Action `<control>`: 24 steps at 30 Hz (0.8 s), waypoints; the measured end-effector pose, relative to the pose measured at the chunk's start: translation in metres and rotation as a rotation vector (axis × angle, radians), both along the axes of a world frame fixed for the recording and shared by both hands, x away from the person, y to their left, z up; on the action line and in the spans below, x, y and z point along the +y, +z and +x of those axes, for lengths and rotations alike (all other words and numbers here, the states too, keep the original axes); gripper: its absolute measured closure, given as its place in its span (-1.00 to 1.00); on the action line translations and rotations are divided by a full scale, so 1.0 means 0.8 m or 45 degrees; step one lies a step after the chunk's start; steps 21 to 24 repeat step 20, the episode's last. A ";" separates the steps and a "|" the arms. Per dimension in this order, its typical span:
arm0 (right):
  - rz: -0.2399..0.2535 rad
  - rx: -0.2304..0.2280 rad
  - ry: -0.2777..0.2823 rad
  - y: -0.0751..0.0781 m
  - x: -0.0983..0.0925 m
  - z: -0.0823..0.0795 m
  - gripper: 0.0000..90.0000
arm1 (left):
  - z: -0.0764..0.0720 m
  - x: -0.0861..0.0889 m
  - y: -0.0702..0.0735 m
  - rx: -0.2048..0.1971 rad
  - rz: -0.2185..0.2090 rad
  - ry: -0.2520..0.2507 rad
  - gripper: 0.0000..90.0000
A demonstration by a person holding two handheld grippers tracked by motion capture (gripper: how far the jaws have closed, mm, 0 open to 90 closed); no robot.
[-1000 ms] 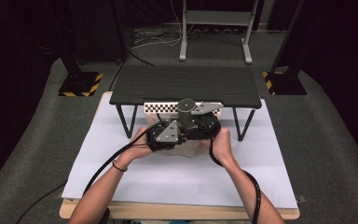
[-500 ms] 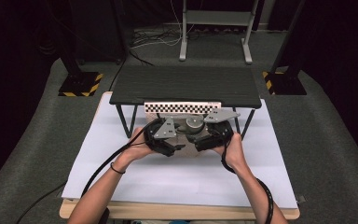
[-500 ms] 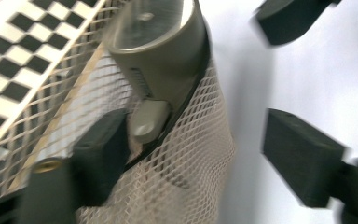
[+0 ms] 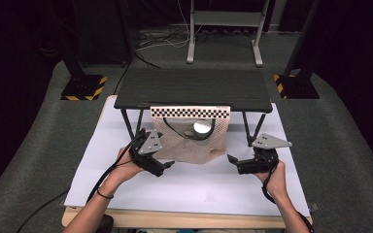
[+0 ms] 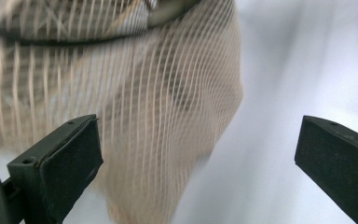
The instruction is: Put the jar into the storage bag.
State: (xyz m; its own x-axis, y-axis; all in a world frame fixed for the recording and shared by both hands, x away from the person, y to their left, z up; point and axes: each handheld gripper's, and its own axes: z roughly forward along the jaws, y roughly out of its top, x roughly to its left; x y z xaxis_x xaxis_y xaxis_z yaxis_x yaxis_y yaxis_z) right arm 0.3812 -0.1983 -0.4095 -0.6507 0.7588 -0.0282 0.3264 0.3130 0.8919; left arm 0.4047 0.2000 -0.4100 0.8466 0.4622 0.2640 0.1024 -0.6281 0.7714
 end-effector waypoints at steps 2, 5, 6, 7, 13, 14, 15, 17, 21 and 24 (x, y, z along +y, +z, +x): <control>-0.003 0.047 -0.036 -0.017 -0.015 -0.003 -0.96 | 0.002 0.011 -0.020 0.049 0.002 0.023 -1.00; -0.030 0.117 -0.088 -0.047 -0.035 -0.007 -0.97 | 0.004 0.021 -0.048 0.130 0.022 0.065 -1.00; -0.036 0.141 -0.104 -0.057 -0.041 -0.009 -0.97 | 0.005 0.025 -0.059 0.166 0.030 0.077 -1.00; -0.051 0.167 -0.118 -0.067 -0.047 -0.012 -0.97 | 0.006 0.030 -0.070 0.201 0.029 0.096 -1.00; -0.094 0.286 -0.202 -0.112 -0.080 -0.022 -0.97 | 0.011 0.063 -0.121 0.403 -0.024 0.225 -1.00; -0.102 0.294 -0.215 -0.115 -0.083 -0.024 -0.96 | 0.010 0.068 -0.122 0.402 -0.073 0.218 -1.00; -0.102 0.286 -0.222 -0.114 -0.085 -0.025 -0.96 | 0.011 0.072 -0.121 0.412 -0.103 0.238 -1.00; -0.106 0.291 -0.238 -0.115 -0.087 -0.026 -0.96 | 0.012 0.077 -0.121 0.438 -0.136 0.282 -1.00; -0.170 0.331 -0.250 -0.117 -0.082 -0.023 -0.96 | 0.010 0.074 -0.122 0.412 -0.105 0.309 -0.97; -0.170 0.331 -0.250 -0.117 -0.082 -0.023 -0.96 | 0.010 0.074 -0.122 0.412 -0.105 0.309 -0.97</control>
